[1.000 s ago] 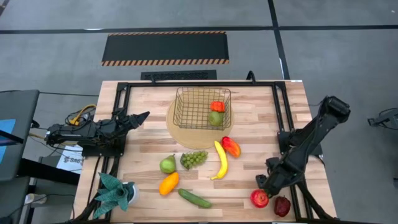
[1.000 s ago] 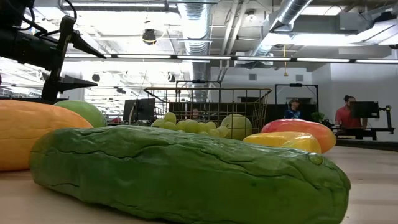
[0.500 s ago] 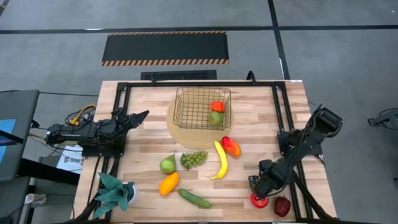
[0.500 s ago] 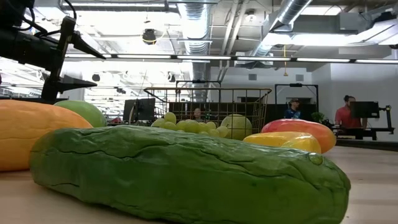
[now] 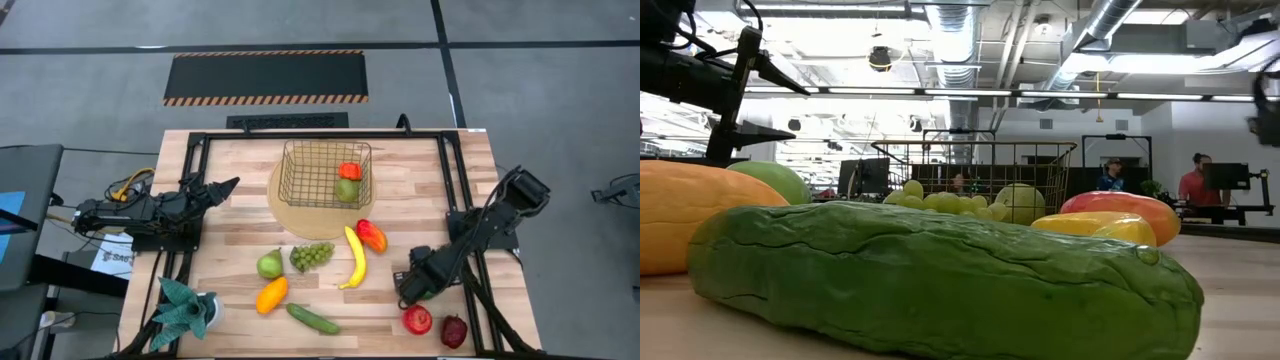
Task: Build produce basket
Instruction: Put the green lime into the wire basket
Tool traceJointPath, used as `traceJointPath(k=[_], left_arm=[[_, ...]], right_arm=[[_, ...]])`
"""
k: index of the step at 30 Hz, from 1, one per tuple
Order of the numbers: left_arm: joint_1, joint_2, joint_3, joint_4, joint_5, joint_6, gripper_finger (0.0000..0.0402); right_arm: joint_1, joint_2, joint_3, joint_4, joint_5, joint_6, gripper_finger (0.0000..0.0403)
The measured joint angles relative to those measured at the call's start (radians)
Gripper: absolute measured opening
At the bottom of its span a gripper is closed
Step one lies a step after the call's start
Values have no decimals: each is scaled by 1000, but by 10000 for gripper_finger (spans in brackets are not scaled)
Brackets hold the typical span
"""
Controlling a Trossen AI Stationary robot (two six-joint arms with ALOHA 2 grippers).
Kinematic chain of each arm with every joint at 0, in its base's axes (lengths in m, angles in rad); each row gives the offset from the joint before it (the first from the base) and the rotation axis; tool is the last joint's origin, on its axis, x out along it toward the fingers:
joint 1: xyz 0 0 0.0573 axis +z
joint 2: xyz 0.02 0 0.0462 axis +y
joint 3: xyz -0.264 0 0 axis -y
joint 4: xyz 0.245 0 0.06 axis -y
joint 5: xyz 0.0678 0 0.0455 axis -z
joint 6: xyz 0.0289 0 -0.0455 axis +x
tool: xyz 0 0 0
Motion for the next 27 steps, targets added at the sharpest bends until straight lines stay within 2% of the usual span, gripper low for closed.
traceJointPath(k=[4,8,12,14,18,21,27], left_arm=[[0,0,0,0,0,-1,327],[0,0,0,1,0,0,327],[0,0,0,2,0,7,327],[0,0,0,3,0,10,327],[0,0,0,5,0,10,327],[0,0,0,6,1,10,327],[0,0,0,8,14,10,327]], right_arm=[[-99,-107,0,-54,80,-109,305],[-245,-235,8,-57,189,-275,305],[-435,-320,62,-21,273,-526,305],[-541,-333,101,27,281,-684,305],[-735,-296,214,134,282,-992,306],[-856,-212,327,173,280,-1176,306],[-979,19,584,162,263,-1430,306]])
